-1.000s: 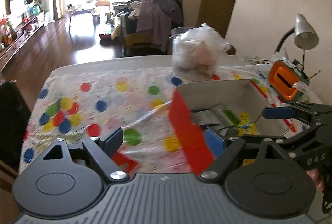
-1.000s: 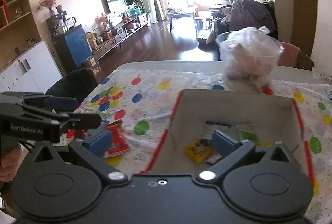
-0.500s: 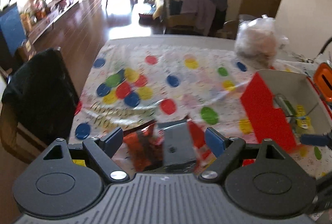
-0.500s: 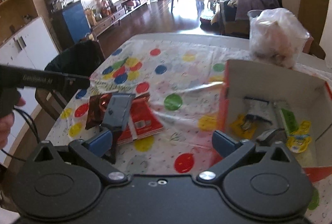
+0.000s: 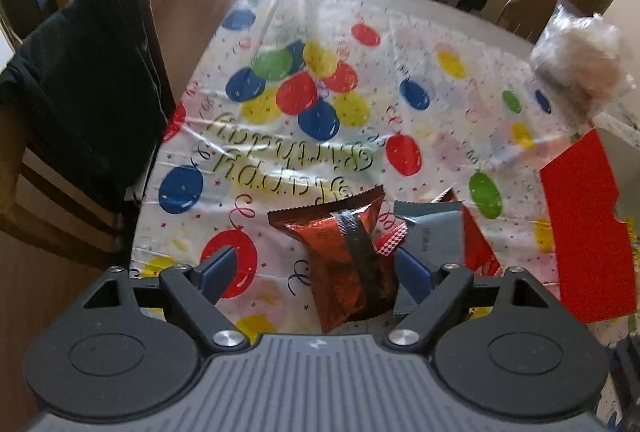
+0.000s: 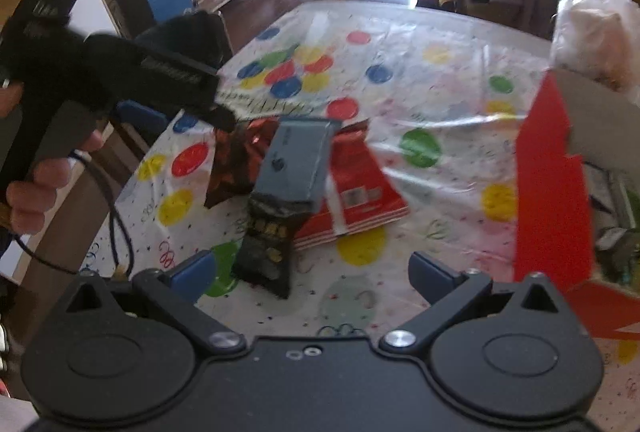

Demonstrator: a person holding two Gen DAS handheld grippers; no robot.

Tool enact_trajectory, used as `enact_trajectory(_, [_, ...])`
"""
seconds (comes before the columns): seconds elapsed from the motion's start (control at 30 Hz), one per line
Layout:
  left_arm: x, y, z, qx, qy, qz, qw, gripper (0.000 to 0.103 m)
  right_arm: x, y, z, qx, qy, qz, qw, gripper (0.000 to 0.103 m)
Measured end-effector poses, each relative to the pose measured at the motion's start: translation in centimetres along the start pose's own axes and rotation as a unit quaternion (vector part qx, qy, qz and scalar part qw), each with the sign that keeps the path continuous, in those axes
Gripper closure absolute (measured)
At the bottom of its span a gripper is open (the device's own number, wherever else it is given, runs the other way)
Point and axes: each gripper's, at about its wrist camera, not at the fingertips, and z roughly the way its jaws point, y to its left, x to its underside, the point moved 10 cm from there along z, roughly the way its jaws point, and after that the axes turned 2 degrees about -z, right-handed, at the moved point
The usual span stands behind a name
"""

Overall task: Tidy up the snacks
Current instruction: 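Withdraw both tools from the box toward the remaining snacks, then grasp the orange chip bag with left tool while right tool grasps black packet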

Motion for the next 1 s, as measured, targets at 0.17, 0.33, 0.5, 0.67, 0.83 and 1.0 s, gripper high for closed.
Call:
enact_trajectory(0.17, [-0.3,-0.1,2.1,-0.017,0.022,-0.006,0.9996,0.017,-0.1,1.0,2.4,0.004,0.028,0.012,1.000,0.001])
enact_trajectory(0.33, [-0.7,-0.4,3.3,-0.022,0.037,-0.003,0.9991,0.017,-0.5,1.5,4.6,0.004,0.057,0.028,0.998,0.005])
enact_trajectory(0.5, [-0.9,-1.0,4.6,-0.019,0.061,-0.005,0.9980,0.017,-0.7,1.9,6.5,0.006,0.086,0.044,0.995,0.014])
enact_trajectory(0.67, [-0.7,-1.2,5.4,-0.018,0.072,-0.004,0.9972,0.017,-0.8,1.9,7.4,0.007,0.100,0.055,0.993,0.022])
enact_trajectory(0.83, [-0.7,-0.8,5.8,-0.005,0.082,-0.026,0.9963,0.029,-0.7,1.8,7.9,0.009,0.111,0.057,0.992,0.032])
enact_trajectory(1.0, [-0.5,-0.7,6.0,0.003,0.091,-0.032,0.9953,0.043,-0.7,1.7,7.8,0.005,0.112,0.059,0.992,0.041])
